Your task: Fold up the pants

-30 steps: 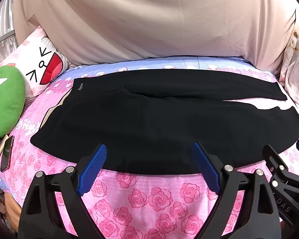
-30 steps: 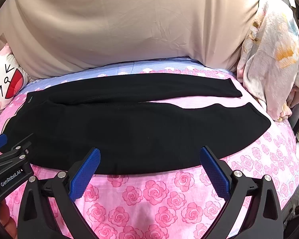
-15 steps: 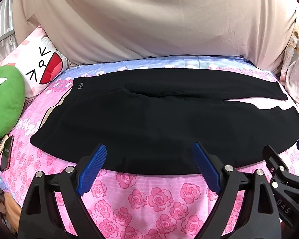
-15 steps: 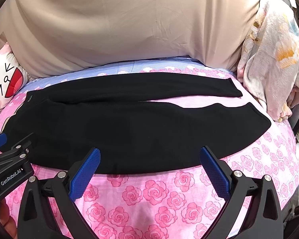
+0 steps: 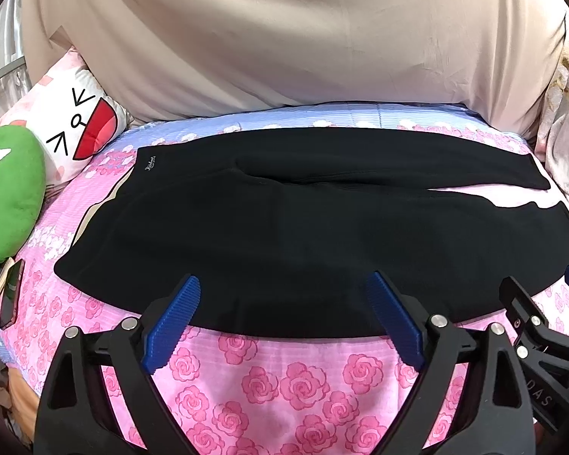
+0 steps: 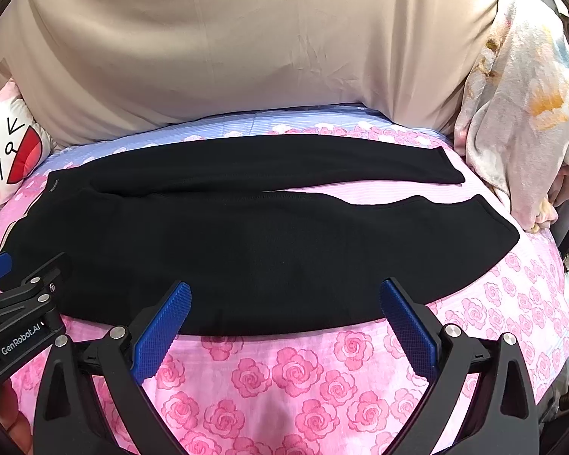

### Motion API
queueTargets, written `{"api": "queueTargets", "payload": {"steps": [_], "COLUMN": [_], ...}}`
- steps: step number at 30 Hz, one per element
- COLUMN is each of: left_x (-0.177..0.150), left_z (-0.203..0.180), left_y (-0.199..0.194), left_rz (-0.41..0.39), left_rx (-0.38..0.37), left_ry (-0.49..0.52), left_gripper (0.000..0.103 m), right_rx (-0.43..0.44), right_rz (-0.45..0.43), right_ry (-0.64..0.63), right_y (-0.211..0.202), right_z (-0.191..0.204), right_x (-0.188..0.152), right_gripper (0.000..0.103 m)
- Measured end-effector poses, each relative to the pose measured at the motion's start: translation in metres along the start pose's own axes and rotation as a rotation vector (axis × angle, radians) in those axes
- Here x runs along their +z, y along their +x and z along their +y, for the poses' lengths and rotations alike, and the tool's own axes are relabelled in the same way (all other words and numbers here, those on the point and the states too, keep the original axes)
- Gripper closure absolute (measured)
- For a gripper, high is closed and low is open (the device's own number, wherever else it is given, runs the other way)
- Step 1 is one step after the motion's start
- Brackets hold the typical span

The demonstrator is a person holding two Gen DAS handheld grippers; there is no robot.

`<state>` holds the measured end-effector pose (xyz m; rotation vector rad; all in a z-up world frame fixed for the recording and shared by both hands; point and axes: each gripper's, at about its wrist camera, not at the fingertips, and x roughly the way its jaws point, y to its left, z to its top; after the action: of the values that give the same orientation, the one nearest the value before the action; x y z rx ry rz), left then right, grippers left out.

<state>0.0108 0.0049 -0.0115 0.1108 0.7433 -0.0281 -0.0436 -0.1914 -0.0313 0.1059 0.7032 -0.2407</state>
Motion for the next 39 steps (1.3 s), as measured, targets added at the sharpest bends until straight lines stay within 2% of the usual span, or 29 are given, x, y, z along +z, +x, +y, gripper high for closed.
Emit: {"api": "queueTargets", "payload": {"steps": [32, 39], "left_x": [0.009, 0.014], "left_z": [-0.002, 0.000], "left_y": [0.016, 0.026], "left_rz": [0.026, 0.035], "left_rx": [0.003, 0.016], "left_ry": [0.005, 0.004], "left_gripper": [0.013, 0.013], "right_rx": [0.003, -0.015], "right_rz": [0.015, 0.024], "right_ry": [-0.011, -0.019], "right_y": [0.009, 0.028], "right_z": [0.008, -0.010], "right_x": [0.004, 0.010], "right_gripper": [0.005, 0.005]}}
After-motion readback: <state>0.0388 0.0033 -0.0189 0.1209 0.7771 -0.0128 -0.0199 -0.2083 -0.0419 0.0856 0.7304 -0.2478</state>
